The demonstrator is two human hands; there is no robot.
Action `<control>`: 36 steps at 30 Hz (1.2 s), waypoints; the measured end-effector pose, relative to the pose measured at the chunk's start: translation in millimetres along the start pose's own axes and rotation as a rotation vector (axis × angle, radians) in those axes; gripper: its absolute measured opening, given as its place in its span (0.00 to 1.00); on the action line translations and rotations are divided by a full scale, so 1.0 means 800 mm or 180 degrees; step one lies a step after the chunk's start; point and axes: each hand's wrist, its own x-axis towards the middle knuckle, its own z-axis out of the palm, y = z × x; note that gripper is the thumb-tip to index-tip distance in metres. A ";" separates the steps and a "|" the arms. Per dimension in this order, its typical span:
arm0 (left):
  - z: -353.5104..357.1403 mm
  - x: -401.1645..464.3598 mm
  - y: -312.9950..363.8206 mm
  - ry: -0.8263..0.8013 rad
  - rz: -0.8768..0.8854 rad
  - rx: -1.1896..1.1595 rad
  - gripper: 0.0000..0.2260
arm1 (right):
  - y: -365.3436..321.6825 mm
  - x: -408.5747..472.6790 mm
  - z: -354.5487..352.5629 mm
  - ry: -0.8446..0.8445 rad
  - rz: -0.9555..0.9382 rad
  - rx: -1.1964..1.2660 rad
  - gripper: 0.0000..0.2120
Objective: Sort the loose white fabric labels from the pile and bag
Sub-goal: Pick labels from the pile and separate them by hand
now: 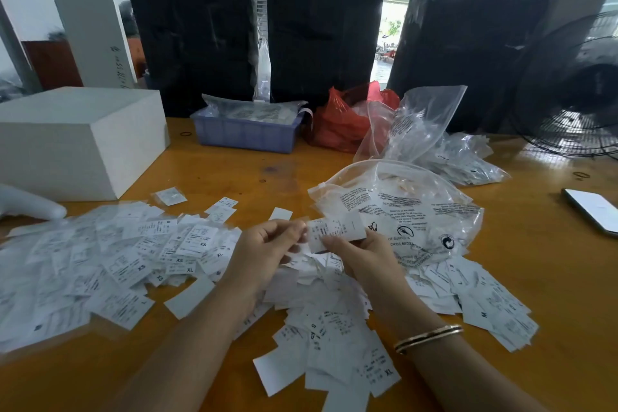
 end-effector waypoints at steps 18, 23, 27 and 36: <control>0.001 0.002 0.003 -0.0083 0.0161 -0.0617 0.17 | 0.000 -0.002 0.017 0.0969 0.0882 0.1221 0.09; 0.000 0.003 0.002 -0.0108 0.0245 -0.0621 0.11 | -0.003 -0.005 0.024 0.0915 0.1112 0.1249 0.08; 0.000 0.002 0.002 -0.0061 0.0349 -0.0386 0.08 | -0.004 -0.005 0.025 0.0859 0.1105 0.1381 0.06; 0.000 0.002 0.002 0.0110 0.0386 -0.0300 0.05 | -0.005 -0.010 0.023 0.1084 0.0608 0.0793 0.09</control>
